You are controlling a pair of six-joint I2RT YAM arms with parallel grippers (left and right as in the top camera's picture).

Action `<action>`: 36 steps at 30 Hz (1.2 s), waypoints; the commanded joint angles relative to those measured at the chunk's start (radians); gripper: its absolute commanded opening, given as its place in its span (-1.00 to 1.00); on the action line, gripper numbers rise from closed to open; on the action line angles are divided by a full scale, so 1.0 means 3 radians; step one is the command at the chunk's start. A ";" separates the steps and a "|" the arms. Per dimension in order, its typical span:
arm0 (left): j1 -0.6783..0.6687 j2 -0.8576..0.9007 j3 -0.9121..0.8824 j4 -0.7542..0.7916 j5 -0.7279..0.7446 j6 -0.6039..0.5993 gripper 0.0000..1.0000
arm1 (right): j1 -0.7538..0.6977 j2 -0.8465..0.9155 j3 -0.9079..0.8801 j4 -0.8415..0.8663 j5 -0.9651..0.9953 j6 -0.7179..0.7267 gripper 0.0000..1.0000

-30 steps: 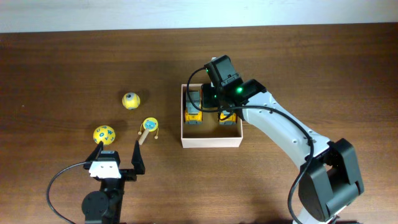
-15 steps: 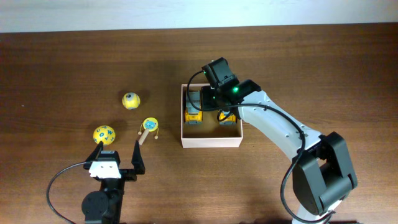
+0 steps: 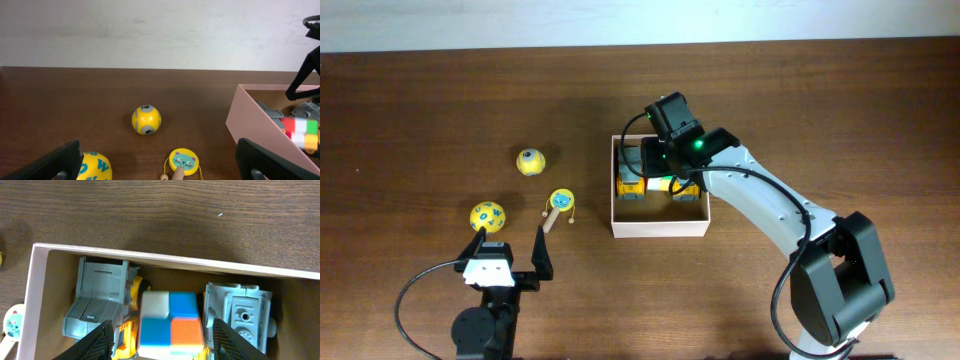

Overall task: Pack container
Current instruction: 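Carry the cube over the box between the two trucks, then lower the cube into the box and open the right gripper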

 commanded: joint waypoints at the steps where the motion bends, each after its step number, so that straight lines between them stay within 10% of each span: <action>1: 0.0017 0.0004 -0.0024 0.0004 0.0046 0.0052 0.99 | 0.0015 0.0046 0.0051 0.0024 0.0085 -0.0011 0.15; 30: 0.0017 0.0004 -0.0024 0.0004 0.0046 0.0052 0.99 | 0.0097 0.0047 0.1044 -0.1542 -0.0172 -0.0135 0.20; 36: 0.0017 0.0004 -0.0024 0.0004 0.0046 0.0052 0.99 | 0.0322 0.0047 0.0909 -0.1776 -0.0168 -0.0142 -0.28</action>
